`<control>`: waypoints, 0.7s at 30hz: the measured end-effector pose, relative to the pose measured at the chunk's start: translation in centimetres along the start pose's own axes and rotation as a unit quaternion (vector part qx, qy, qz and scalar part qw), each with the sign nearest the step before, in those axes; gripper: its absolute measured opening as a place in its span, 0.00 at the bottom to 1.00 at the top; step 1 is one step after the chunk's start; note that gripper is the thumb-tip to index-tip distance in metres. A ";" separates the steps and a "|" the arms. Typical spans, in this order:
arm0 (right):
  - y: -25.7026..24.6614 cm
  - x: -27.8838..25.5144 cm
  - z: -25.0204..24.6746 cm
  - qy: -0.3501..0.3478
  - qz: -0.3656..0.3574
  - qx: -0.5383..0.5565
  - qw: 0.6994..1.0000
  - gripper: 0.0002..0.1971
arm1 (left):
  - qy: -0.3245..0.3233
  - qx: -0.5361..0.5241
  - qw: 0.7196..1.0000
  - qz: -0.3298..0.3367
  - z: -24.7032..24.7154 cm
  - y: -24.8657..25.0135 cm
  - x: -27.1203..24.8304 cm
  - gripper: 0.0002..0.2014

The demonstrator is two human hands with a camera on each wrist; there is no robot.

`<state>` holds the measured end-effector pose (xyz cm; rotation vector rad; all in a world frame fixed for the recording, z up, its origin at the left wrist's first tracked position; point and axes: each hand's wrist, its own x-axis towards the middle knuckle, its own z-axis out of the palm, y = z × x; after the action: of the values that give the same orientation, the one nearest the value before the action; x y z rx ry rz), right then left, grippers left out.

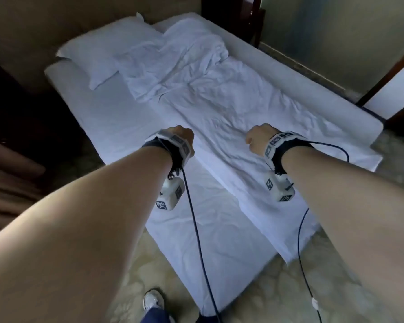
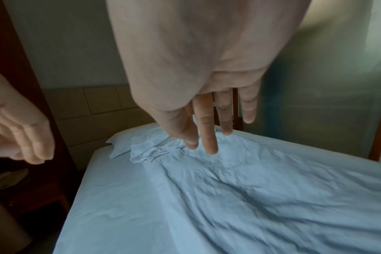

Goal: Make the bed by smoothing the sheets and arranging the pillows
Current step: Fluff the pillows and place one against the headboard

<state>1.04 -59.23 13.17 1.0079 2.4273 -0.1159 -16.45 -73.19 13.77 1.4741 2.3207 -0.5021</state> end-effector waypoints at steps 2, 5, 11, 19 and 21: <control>2.1 -1.3 1.7 -0.005 -0.001 0.003 1.000 0.14 | 0.016 0.004 1.000 0.009 0.4 2.8 -0.5 0.04; 5.8 -3.5 3.6 0.022 0.010 0.019 1.000 0.15 | 0.029 0.015 0.999 0.016 0.0 6.4 -1.5 0.04; 12.0 -10.1 7.3 0.052 0.036 0.001 0.998 0.14 | 0.040 0.042 0.998 0.018 1.5 13.3 -5.2 0.03; 18.1 -18.8 16.4 0.017 -0.015 -0.031 0.999 0.20 | 0.036 -0.029 0.999 0.008 10.5 22.6 -9.7 0.12; 19.9 -19.5 18.5 0.014 -0.024 -0.029 0.999 0.19 | 0.030 -0.039 0.999 -0.003 11.8 24.9 -10.4 0.12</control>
<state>34.06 -62.24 8.77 0.9306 2.4656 -0.0475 11.60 -77.04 5.50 1.4663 2.3629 -0.3679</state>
